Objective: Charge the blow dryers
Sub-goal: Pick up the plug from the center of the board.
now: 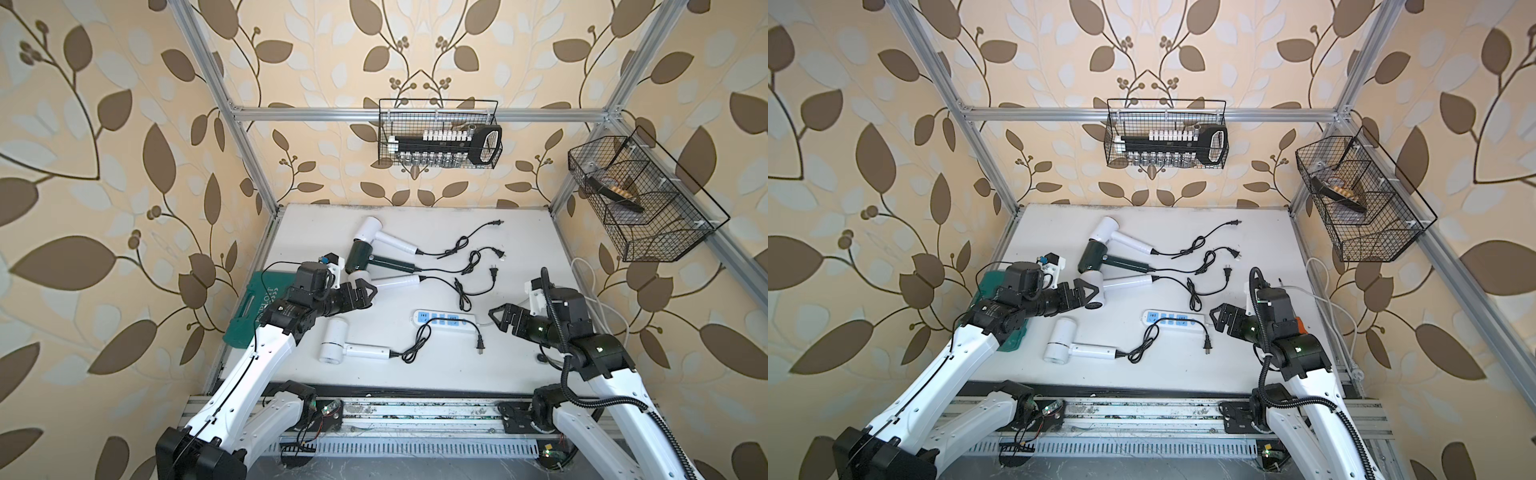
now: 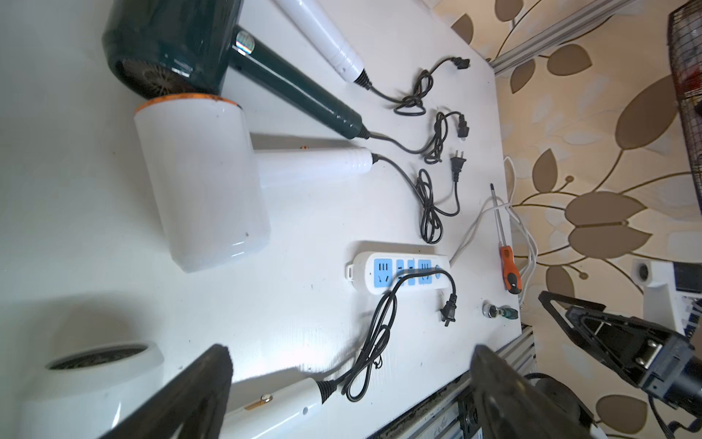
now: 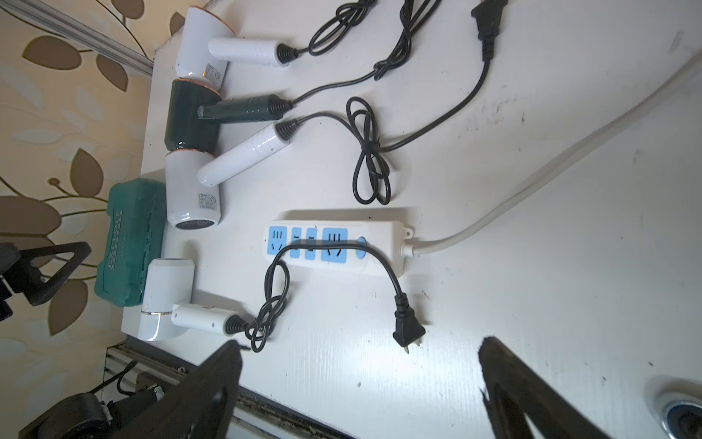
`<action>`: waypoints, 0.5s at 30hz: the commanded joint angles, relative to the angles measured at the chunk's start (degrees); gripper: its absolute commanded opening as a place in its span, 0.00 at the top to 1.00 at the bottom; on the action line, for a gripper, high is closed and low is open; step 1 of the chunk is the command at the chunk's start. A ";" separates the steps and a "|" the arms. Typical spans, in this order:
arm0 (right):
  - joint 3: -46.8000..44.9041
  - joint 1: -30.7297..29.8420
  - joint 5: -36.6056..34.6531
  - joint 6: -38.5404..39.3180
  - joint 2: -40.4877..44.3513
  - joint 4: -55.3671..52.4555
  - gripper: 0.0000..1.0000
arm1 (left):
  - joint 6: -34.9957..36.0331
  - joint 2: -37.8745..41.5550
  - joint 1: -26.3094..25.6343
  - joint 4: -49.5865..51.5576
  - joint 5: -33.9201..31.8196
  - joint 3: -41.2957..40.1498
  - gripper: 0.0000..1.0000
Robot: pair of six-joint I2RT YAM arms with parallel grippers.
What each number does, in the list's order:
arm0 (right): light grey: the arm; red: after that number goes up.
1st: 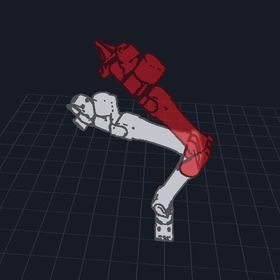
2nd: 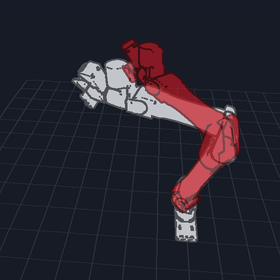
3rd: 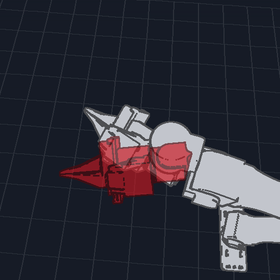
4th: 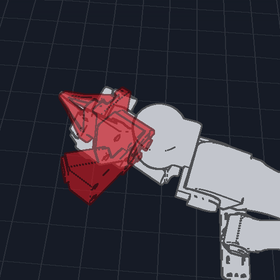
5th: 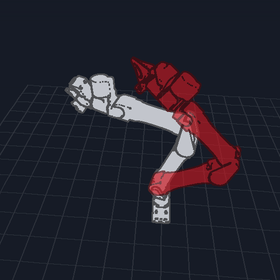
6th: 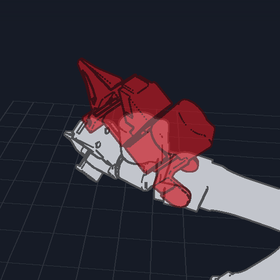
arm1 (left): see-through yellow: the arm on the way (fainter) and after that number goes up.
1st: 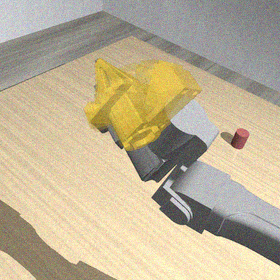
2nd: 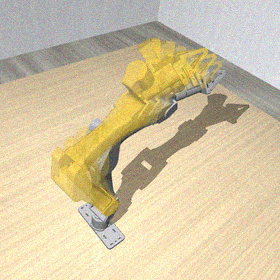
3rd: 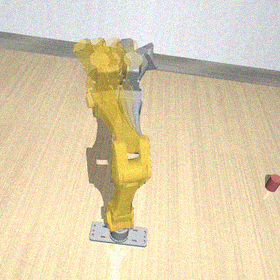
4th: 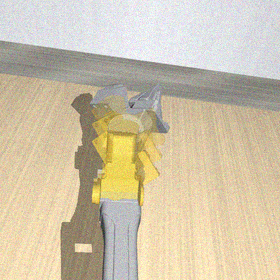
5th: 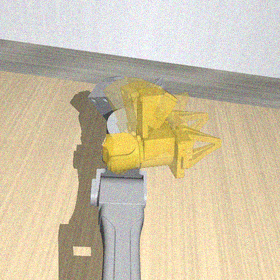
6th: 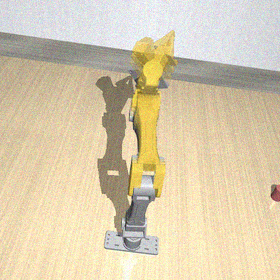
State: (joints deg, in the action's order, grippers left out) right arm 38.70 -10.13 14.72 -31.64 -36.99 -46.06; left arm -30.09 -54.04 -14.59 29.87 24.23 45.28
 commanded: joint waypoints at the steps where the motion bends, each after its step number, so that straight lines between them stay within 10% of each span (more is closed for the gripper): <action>1: -1.16 -1.56 1.93 -3.27 0.27 -3.65 0.06 | -0.54 -1.79 -0.37 2.14 4.09 3.27 0.01; 15: -6.82 -15.90 -12.45 -16.88 -1.30 -0.62 0.07 | 9.25 -15.08 -9.79 5.29 1.40 11.41 0.01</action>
State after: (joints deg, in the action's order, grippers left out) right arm 31.55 -23.35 8.88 -45.19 -37.36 -48.14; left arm -23.94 -67.75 -23.70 33.56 26.37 54.59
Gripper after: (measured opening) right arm 0.933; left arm 0.989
